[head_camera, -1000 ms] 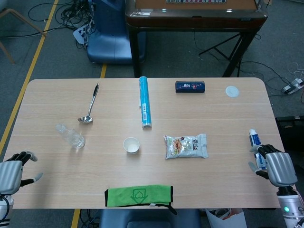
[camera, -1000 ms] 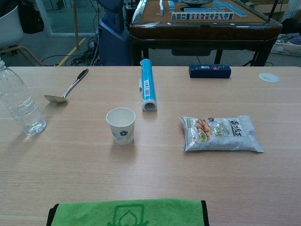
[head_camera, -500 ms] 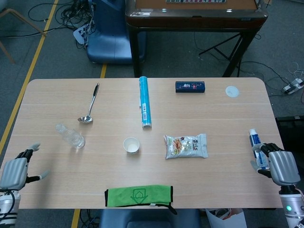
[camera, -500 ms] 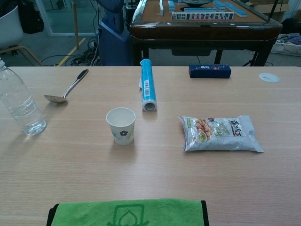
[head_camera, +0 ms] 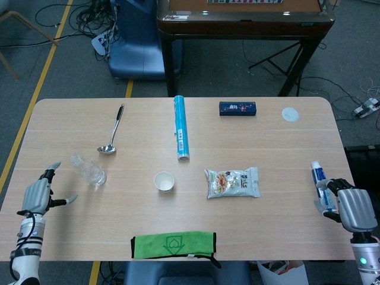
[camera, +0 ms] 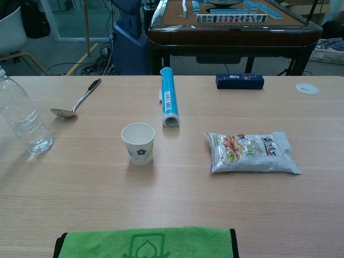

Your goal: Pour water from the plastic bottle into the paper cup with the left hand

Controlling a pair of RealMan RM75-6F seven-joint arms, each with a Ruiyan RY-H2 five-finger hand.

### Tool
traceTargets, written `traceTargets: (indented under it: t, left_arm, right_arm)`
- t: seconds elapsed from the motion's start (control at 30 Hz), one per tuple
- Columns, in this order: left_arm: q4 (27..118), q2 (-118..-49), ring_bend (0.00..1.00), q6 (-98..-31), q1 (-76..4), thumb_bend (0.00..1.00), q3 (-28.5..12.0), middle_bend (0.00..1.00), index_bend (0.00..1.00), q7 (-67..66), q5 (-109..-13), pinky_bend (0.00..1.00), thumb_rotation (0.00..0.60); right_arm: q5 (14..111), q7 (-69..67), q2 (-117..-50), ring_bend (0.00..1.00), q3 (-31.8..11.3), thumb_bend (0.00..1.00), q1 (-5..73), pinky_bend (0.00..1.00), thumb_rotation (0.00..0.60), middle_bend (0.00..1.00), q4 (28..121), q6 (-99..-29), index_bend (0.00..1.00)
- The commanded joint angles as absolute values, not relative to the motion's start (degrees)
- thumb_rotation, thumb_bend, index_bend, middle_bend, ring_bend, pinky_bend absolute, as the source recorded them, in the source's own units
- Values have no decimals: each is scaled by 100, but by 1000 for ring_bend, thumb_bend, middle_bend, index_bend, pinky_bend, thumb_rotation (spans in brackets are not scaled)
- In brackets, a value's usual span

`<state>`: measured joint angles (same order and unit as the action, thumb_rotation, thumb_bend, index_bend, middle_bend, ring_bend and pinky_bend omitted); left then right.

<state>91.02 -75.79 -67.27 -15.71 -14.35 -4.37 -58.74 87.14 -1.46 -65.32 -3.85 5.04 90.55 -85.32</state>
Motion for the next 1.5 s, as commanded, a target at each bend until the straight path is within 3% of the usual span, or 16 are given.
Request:
traceTargets:
  t: [0.03,0.67,1.3,1.5]
  left_arm:
    - [9006,-7714,191,-6485,-1762,0,-1568,98,0,-410,-5618,485,600]
    - [8323,-8291,165,-5458,-2375,0,-1874,71,0,327,-4888,451,600]
    - [7868,-8630,134,-5166,-2715,0,-1978,71,7,592,-4627,369,600]
    - [7637,-8820,136,-5245,-2717,0,-2041,92,89,912,-4752,337,600]
  right_arm:
    - [8689,-161,-6529,396,-391,233,507,658,600,481,9048,-8512,453]
    - [8641,-303,-6465,396,-409,233,510,657,600,481,9023,-8479,453]
    - [8660,-359,-6444,396,-416,234,490,657,600,481,9027,-8531,453]
    - [8650,-387,-6429,396,-428,233,479,657,600,481,9028,-8551,453]
